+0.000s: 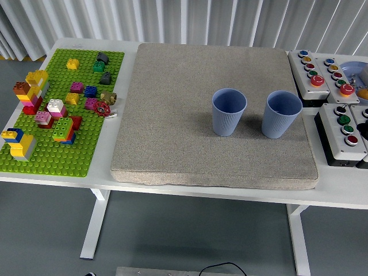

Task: Pick cup pour cup place

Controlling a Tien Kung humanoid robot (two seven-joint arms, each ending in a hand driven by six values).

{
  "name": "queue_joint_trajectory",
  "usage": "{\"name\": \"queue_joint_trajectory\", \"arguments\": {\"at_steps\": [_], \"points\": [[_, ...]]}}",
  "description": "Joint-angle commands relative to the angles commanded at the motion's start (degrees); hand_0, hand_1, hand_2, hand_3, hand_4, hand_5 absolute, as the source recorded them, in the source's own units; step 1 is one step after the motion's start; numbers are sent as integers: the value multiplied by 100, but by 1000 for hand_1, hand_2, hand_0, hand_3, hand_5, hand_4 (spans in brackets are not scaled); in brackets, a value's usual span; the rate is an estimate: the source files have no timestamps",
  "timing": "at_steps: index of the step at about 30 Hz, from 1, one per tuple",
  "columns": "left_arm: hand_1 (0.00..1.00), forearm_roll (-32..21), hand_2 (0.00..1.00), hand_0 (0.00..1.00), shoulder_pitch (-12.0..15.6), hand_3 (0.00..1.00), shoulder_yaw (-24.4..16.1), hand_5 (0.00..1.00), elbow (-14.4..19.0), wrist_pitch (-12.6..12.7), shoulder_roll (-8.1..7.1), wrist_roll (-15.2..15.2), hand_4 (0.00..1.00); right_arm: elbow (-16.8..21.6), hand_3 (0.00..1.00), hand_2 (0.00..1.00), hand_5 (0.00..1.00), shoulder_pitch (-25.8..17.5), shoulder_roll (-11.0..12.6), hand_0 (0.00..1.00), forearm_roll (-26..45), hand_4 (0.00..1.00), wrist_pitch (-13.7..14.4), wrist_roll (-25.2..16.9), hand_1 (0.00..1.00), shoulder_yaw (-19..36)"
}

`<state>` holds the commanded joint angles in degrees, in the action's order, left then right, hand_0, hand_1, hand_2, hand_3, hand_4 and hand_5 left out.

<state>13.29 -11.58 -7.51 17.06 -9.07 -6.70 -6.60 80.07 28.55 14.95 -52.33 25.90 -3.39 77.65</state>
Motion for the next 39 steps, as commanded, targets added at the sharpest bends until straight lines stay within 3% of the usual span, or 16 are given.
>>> {"name": "queue_joint_trajectory", "arguments": {"at_steps": [3,4,11,21,22,26,39], "points": [[823,-18,842,771,-7,762,15,998,-1,1,-3,8,499,-29,998,998,753,-83,88,923,-165,693,-157,119,930,19],[822,-19,842,771,-8,762,16,998,-1,1,-3,9,499,-32,959,978,382,-91,96,900,-182,756,-173,130,900,21],[822,-14,842,771,-23,762,19,998,-8,-6,-1,8,499,-141,958,974,365,-301,286,901,-623,777,-633,293,898,225],[823,13,842,771,-29,762,8,998,-12,-10,-6,5,499,147,955,942,330,-643,661,896,-1792,791,-1932,722,876,248],[822,12,842,772,-31,762,7,998,-12,-10,-6,5,499,136,954,887,231,-687,692,881,-1881,813,-2106,720,840,252],[822,11,842,772,-32,762,6,998,-13,-11,-2,4,499,124,954,887,231,-866,765,881,-1985,813,-2570,750,840,277],[822,32,841,771,-15,762,-1,998,-11,-19,-9,-8,499,365,953,907,249,-1302,1000,886,-1981,807,-2632,832,863,276]]}}
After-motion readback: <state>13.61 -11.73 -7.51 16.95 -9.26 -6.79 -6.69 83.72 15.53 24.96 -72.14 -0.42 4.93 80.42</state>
